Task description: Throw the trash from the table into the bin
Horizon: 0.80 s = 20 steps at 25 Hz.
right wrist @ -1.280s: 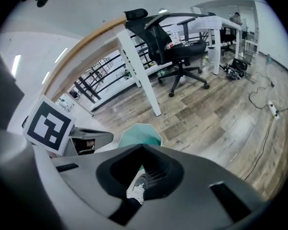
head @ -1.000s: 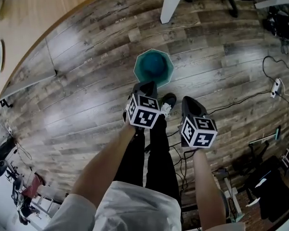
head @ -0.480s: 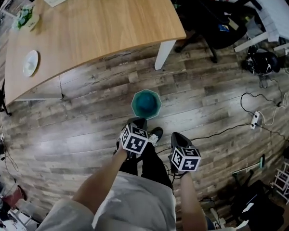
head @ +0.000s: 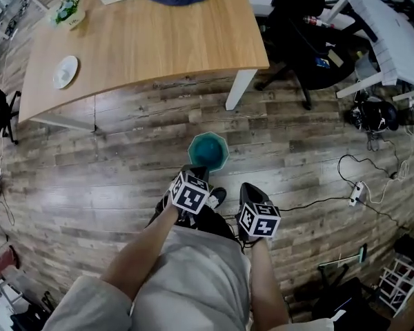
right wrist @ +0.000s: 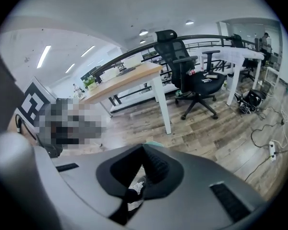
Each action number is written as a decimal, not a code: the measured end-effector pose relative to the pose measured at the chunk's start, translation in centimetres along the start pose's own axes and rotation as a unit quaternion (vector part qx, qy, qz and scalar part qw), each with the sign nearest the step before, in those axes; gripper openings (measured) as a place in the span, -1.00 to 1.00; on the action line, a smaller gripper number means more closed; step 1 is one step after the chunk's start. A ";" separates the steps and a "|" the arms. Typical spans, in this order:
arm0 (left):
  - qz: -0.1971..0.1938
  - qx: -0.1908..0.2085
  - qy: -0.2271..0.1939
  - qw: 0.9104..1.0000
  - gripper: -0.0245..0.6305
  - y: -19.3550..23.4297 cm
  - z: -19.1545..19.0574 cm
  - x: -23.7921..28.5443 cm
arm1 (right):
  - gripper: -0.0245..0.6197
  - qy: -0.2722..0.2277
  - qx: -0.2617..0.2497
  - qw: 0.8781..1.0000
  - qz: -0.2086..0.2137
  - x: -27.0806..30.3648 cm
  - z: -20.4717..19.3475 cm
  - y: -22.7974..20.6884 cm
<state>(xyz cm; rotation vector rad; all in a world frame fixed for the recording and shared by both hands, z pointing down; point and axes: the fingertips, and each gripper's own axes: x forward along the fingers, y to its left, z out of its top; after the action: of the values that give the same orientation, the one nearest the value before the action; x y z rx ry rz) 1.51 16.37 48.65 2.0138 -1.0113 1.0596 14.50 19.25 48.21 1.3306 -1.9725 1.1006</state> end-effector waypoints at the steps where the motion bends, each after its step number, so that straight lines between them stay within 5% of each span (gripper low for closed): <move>1: 0.000 0.002 0.001 1.000 -0.89 -0.1 0.0 -0.1 | -0.84 0.000 -0.004 1.000 0.003 0.0 0.1 0.1; 10: 0.059 0.007 -0.030 0.998 -0.89 0.5 2.4 -1.7 | -0.84 -0.017 -0.008 1.000 0.019 -0.6 2.2 0.2; 20: 0.158 -0.026 -0.120 0.980 -0.89 9.3 10.3 -7.2 | -0.84 -0.084 -0.010 0.996 0.030 -1.5 10.0 2.0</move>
<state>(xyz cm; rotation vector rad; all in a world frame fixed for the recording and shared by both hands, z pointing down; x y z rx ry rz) -5.27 5.88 39.32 2.0153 -1.5090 0.9488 13.46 11.96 41.04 1.4025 -2.1509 1.0223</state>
